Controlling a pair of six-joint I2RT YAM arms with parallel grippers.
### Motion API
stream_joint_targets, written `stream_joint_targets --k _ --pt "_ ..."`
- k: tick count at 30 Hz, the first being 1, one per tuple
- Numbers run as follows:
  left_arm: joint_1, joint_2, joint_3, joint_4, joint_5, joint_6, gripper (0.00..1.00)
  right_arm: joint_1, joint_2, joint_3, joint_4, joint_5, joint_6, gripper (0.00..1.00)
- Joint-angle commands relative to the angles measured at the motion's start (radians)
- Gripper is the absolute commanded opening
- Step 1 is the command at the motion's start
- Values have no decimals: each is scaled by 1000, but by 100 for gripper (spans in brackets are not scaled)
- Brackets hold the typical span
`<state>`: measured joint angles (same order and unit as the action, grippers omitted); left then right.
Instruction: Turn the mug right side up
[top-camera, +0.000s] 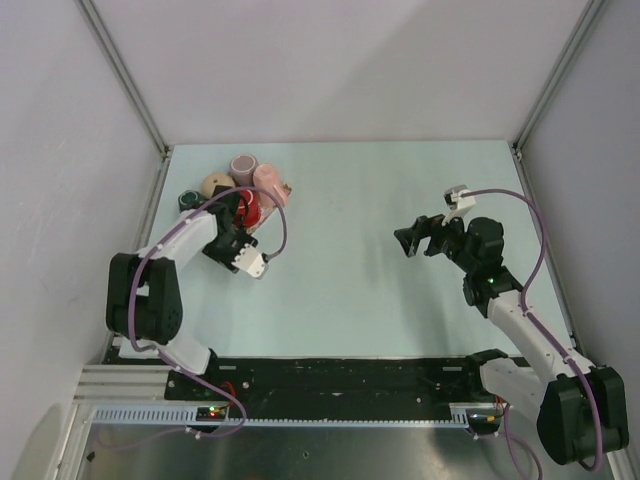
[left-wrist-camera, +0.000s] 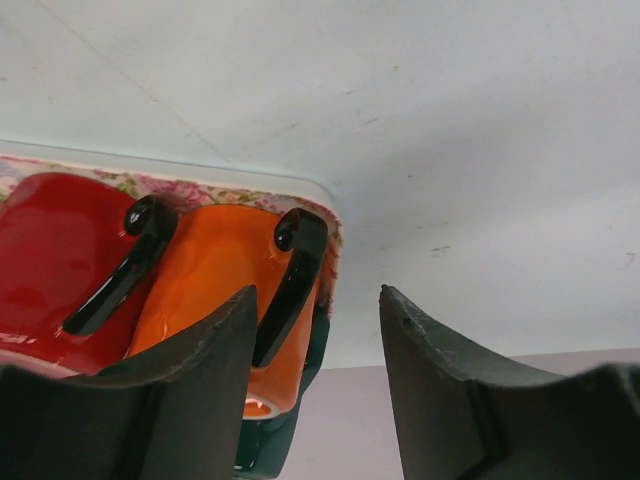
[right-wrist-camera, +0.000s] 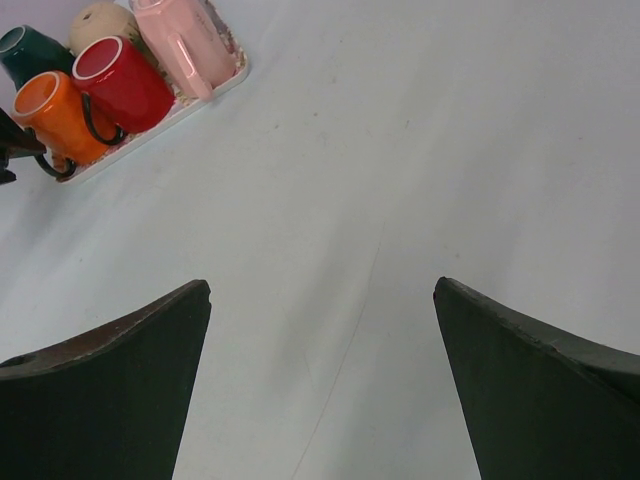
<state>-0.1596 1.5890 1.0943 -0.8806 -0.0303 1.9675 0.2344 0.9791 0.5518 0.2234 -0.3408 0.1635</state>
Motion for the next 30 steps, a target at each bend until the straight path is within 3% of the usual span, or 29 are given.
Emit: stream_joint_targets --k 1,7,12,14,22,26,28,30 --pt "-1 50 32 7 -74 271 54 5 -18 39 3 18 -13 100" --pt "6 73 32 55 -39 318 42 5 -27 39 6 16 -7 100" --pt "3 67 16 75 -81 362 6 5 -49 39 8 15 -1 100" --pt "3 55 15 76 -83 352 2 6 -61 39 9 16 0 100" --pt "-10 -49 14 77 -17 270 0 13 -89 39 24 -3 30 100" --pt "-17 -50 26 75 -52 224 2 26 -92 39 29 -5 31 100" --pt "-24 -44 57 76 -36 108 15 30 -97 39 23 -1 34 100" --pt "-28 -50 103 76 63 -131 32 35 -103 39 8 4 37 100"
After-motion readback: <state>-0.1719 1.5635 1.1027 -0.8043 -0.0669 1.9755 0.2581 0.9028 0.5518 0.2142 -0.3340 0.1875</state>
